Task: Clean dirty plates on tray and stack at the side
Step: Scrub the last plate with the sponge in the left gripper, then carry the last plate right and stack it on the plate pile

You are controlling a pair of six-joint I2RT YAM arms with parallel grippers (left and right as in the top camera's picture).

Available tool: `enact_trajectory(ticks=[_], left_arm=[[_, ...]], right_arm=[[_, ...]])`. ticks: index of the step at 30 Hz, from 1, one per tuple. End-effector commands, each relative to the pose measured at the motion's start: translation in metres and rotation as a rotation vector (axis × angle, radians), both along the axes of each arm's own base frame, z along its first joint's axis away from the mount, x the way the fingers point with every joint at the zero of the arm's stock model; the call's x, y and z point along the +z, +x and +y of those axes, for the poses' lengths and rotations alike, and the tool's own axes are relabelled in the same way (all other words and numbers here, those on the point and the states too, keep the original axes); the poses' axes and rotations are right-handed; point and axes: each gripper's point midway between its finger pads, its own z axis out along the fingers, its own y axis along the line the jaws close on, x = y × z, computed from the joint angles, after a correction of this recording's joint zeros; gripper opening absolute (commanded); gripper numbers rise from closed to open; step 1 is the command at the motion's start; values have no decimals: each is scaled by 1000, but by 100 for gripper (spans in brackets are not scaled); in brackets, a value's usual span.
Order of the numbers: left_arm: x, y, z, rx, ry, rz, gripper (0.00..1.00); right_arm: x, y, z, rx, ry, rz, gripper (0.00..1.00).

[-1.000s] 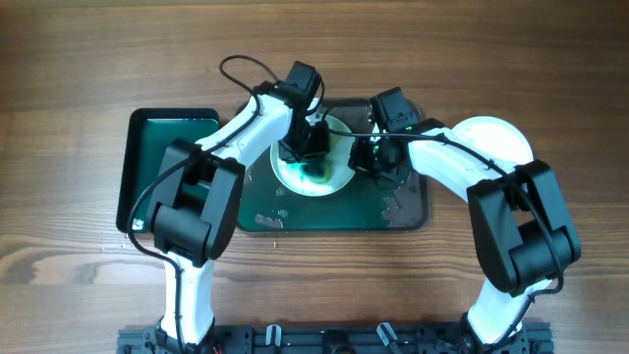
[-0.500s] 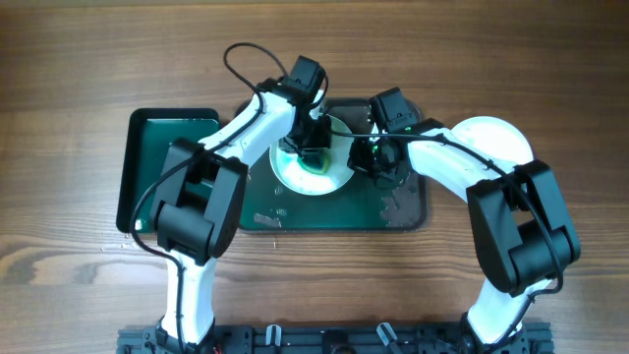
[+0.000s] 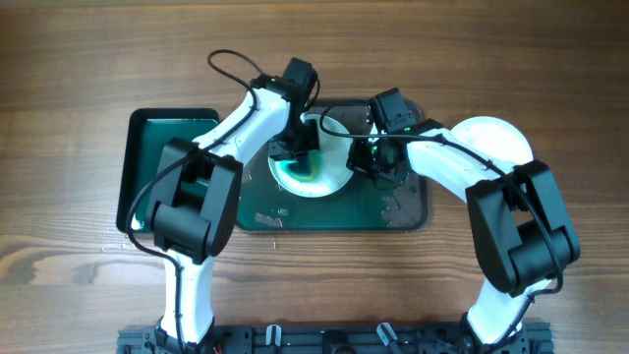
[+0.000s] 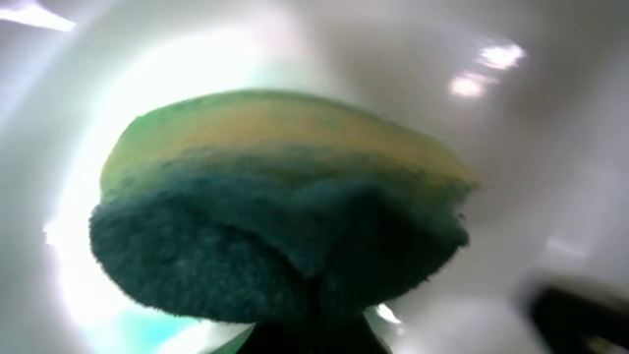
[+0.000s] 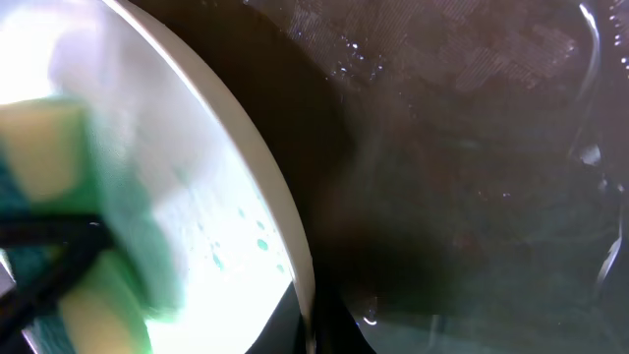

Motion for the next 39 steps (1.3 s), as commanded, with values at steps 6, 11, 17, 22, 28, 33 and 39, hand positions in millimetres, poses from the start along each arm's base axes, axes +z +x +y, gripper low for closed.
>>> enact_trajectory(ticks=[6, 11, 17, 22, 28, 33, 39], left_arm=[[-2, 2, -42, -87, -248, 2, 4], [-7, 39, 50, 229, 202, -132, 4], [55, 36, 70, 276, 257, -144, 4], [110, 13, 60, 152, 105, -135, 4], [128, 21, 102, 219, 106, -166, 4], [128, 24, 114, 246, 111, -163, 4], [128, 24, 115, 247, 121, -166, 4]], right_arm=[[-12, -10, -4, 11, -22, 32, 4], [-12, -10, -4, 15, -23, 30, 4], [-12, -10, -4, 19, -23, 28, 4], [-2, -6, 2, 94, -8, -15, 4], [43, 7, -32, 89, -201, -166, 4], [111, 3, -65, 27, -447, -365, 4], [195, -19, -82, -23, -772, -663, 4]])
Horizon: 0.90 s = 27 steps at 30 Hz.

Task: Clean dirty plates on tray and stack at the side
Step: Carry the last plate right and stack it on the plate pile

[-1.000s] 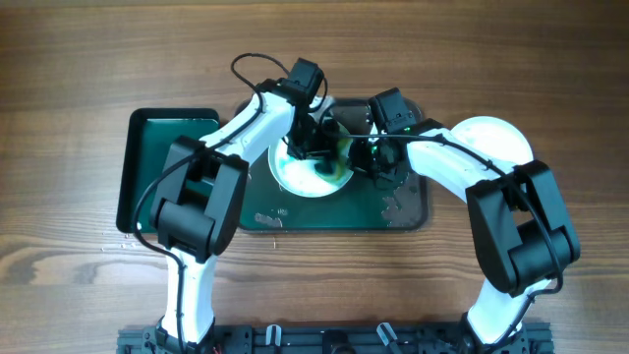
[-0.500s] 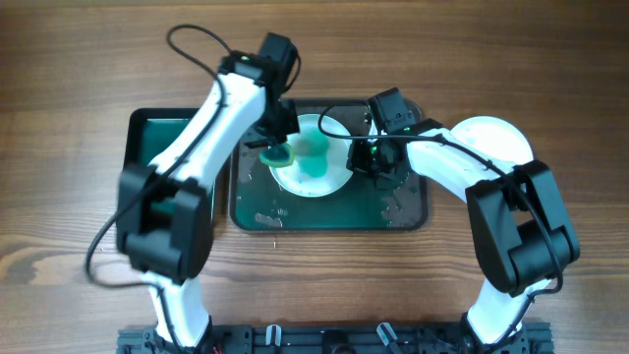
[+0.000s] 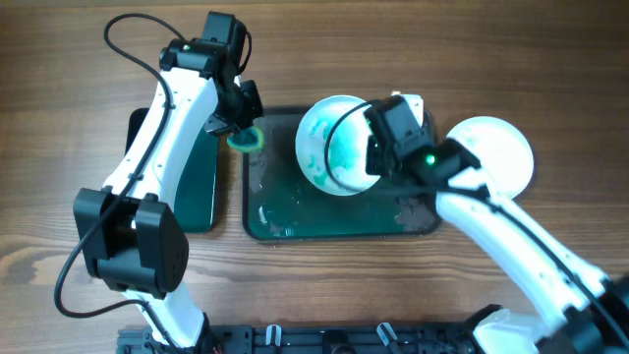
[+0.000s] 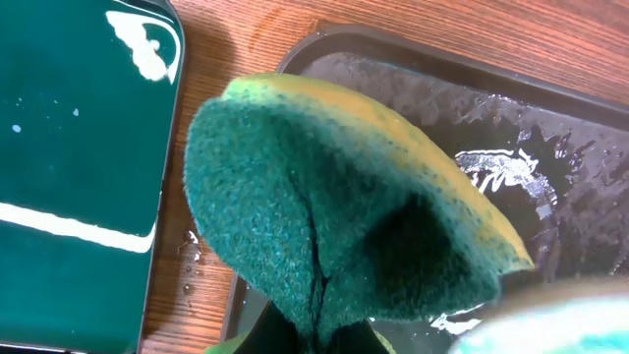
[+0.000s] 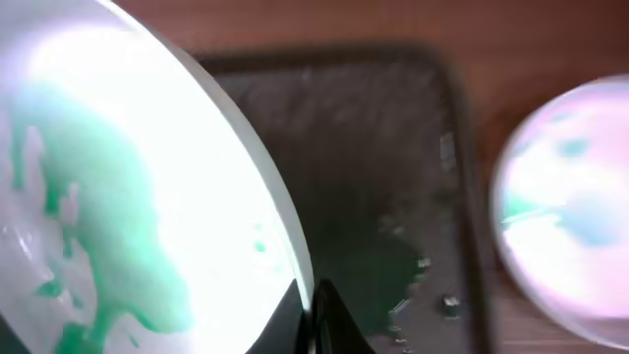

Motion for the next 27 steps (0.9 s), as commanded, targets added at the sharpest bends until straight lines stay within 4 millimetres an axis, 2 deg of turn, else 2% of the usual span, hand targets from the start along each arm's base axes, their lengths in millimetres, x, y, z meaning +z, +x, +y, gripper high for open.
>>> enact_trajectory(ticks=[1, 4, 8, 10, 12, 17, 22, 25, 26, 27], left_arm=[[6, 3, 0, -18, -1, -18, 4], [6, 3, 0, -18, -2, -18, 4], [6, 3, 0, -18, -2, -18, 4], [6, 3, 0, -18, -2, -19, 4], [6, 3, 0, -18, -2, -20, 4], [6, 3, 0, -18, -2, -18, 4], [6, 3, -1, -18, -3, -18, 4], [6, 3, 0, -18, -2, -18, 4], [6, 3, 0, -19, -2, -19, 4], [6, 3, 0, -19, -2, -19, 4]], right_arm=[[58, -4, -27, -88, -296, -265, 4], [87, -19, -22, -88, -472, -410, 4], [139, -44, -2, -52, -731, -644, 5], [155, -54, 7, -18, -831, -695, 4], [158, -57, 21, 35, -850, -700, 4], [160, -57, 24, 31, -834, -709, 4], [168, -53, 32, 82, -910, -685, 4], [170, -46, 30, -28, -723, -737, 4], [148, -31, 30, -2, -457, -667, 4], [136, -27, 22, -31, -330, -610, 4]])
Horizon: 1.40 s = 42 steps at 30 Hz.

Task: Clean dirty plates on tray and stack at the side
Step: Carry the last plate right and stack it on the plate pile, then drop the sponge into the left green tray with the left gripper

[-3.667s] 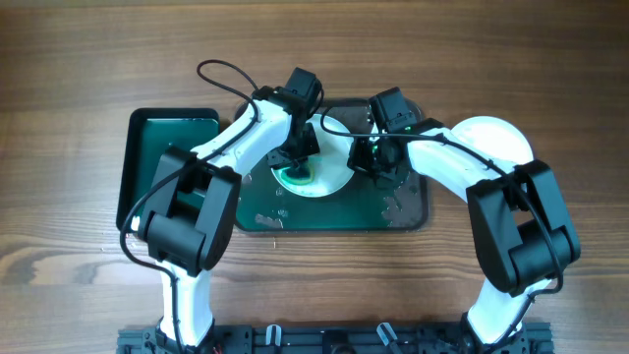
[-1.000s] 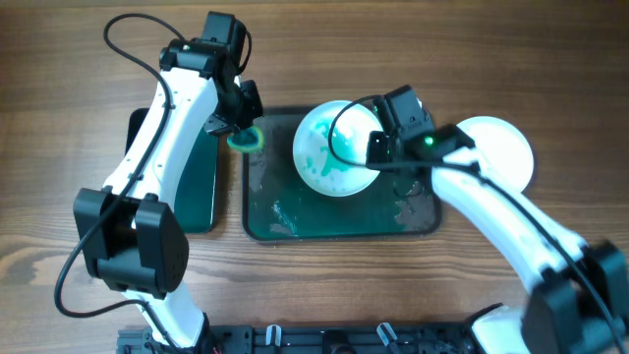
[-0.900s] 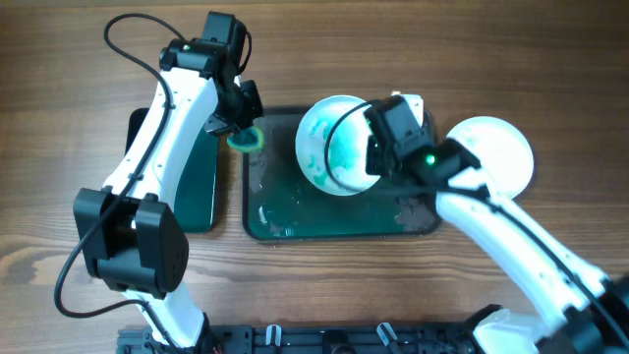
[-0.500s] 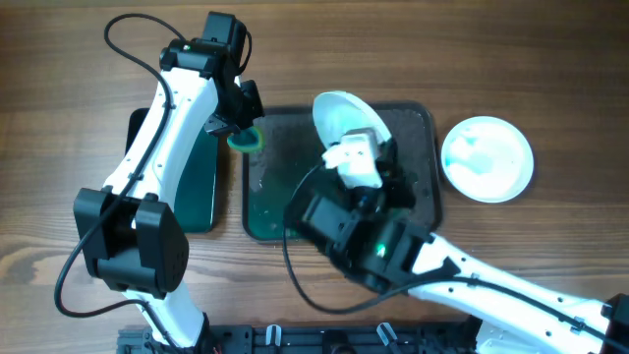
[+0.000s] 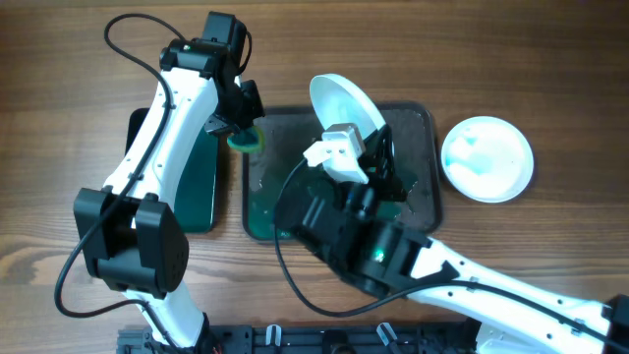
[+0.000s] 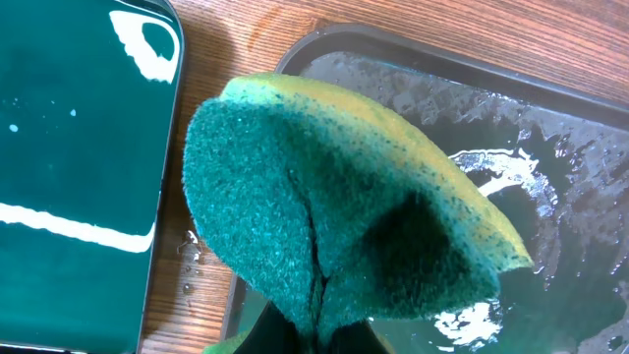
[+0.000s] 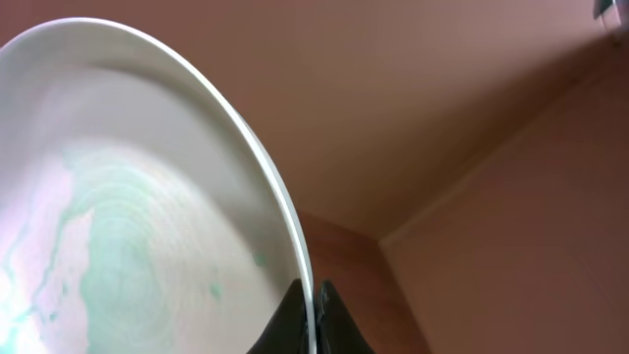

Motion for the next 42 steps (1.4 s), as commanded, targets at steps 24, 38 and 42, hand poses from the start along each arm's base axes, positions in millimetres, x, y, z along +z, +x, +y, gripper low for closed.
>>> enact_trajectory(ticks=[24, 38, 42], left_arm=[[46, -2, 25, 6, 108, -131, 4], [29, -49, 124, 34, 216, 83, 4], [-15, -48, 141, -8, 227, 84, 4]], right_arm=[[-255, 6, -308, -904, 1253, 673, 5], [-163, 54, -208, -170, 1236, 844, 73], [-165, 56, -173, -98, 1137, 902, 74]])
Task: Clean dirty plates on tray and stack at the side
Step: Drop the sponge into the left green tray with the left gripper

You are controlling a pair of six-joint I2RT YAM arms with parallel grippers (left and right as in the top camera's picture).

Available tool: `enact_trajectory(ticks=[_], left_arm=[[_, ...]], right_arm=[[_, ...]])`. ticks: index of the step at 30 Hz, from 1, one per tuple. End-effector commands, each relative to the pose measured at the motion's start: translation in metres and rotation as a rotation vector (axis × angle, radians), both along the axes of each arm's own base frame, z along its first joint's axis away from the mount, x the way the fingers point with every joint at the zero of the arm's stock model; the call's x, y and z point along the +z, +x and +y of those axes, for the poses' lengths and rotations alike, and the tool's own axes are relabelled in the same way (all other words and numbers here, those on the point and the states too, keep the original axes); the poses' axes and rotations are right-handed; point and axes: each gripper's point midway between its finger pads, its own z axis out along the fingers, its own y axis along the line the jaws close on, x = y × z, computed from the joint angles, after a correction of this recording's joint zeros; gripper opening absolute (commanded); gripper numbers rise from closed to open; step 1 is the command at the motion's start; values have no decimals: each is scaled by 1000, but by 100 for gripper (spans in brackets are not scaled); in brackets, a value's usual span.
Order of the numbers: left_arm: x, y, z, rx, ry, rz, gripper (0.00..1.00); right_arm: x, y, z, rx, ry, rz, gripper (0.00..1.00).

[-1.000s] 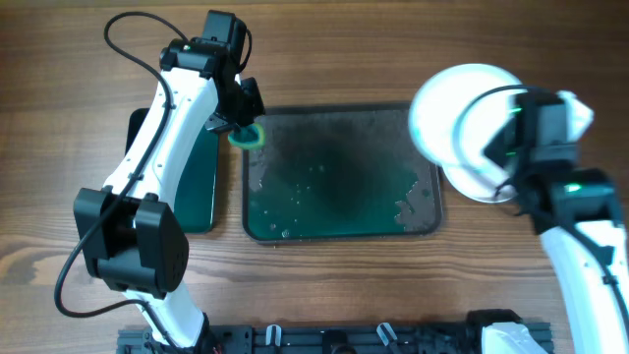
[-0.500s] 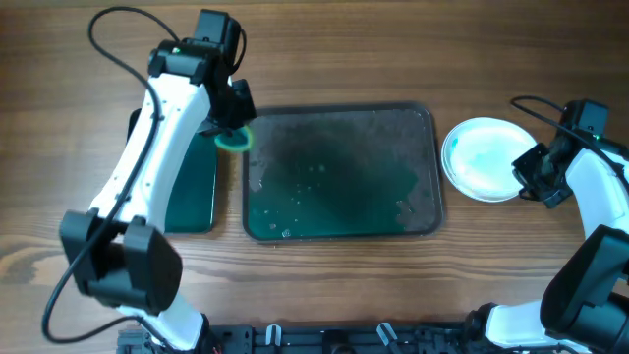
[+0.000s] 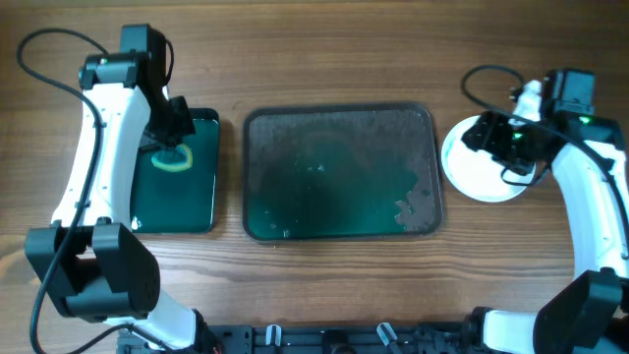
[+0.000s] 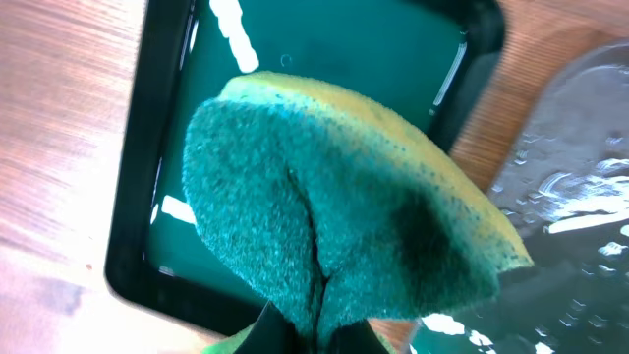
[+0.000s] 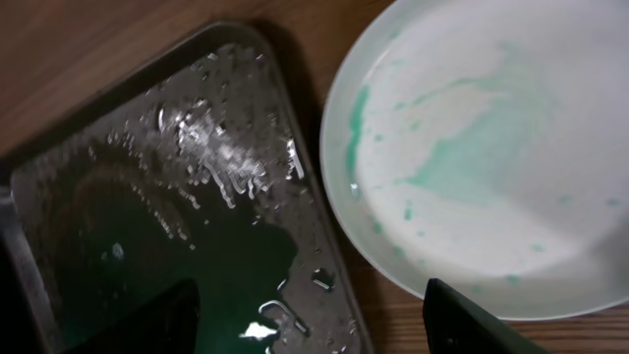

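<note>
A white plate (image 5: 472,147) smeared with green soap lies on the wood just right of the wet grey tray (image 5: 147,226); the overhead view shows the plate (image 3: 482,179) partly under my right gripper (image 3: 499,143). That right gripper (image 5: 305,324) is open, its fingers (image 5: 472,320) spread wide and holding nothing. My left gripper (image 4: 314,329) is shut on a green and yellow sponge (image 4: 334,226) over the small green tray (image 4: 324,59). From overhead, the sponge (image 3: 173,158) hangs above that small tray (image 3: 187,202). No plate stands on the grey tray (image 3: 339,172).
Water and soap residue cover the grey tray's floor. A strip of bare wood separates the two trays. The left arm's cable loops over the far left of the table, and the right arm's cable loops above the plate.
The plate, held tilted high over the grey tray, now lies at the right and my right gripper has let it go. My left gripper moved left with the sponge to the small green tray.
First the sponge was pressed on a plate on the grey tray while my right gripper held its rim. Then the sponge was at the tray's left edge and the plate was lifted. Then the plate was tilted high. Now it rests where a smeared plate lay at the right.
</note>
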Motion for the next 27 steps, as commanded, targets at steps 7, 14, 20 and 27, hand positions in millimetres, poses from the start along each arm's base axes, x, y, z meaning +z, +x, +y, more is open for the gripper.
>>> enact_trajectory(ticks=[7, 14, 20, 27], left_arm=[[-84, -9, 38, -15, 29, -24, 36], [-44, 3, 34, 27, -5, -80, 64], [20, 12, 8, -9, -136, -234, 88], [23, 12, 7, -11, -140, -244, 100]], right_arm=[[-2, 1, 41, 226, -108, -28, 75], [-53, -34, 54, 289, -98, 153, 71], [-88, -60, 41, 207, -158, 248, 25], [-104, -51, 14, 105, -301, 205, 14]])
